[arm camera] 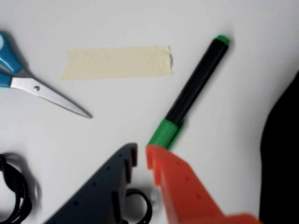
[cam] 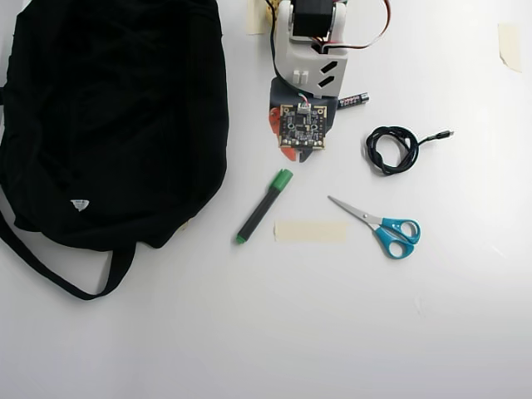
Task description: Put the green marker into the black bag
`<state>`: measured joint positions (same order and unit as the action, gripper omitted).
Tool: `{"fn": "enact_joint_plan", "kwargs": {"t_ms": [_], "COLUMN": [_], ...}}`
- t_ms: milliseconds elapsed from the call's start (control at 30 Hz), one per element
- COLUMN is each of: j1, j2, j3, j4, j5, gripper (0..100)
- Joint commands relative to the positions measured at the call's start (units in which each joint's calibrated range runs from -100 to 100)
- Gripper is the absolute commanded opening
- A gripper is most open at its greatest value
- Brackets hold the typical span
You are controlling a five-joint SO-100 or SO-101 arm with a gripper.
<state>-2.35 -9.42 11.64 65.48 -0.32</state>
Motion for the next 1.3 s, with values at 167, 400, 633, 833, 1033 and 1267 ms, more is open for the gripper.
{"fn": "enact_joint_plan", "kwargs": {"t_ms": [167, 400, 633, 833, 1033, 1267], "j1": [1.6, 3.3, 3.5, 3.8, 4.9, 5.9], "j2": [-1.7, -1.7, -1.5, -1.4, 1.5, 5.9], "j3": [-1.8, -1.8, -1.9, -1.8, -2.6, -5.1], "j4": [0.6, 0.6, 0.5, 0.6, 0.6, 0.9], "j5": [-0.3, -1.2, -4.1, -4.2, -4.1, -4.2], "gripper": [2, 2, 10, 12, 12, 12]}}
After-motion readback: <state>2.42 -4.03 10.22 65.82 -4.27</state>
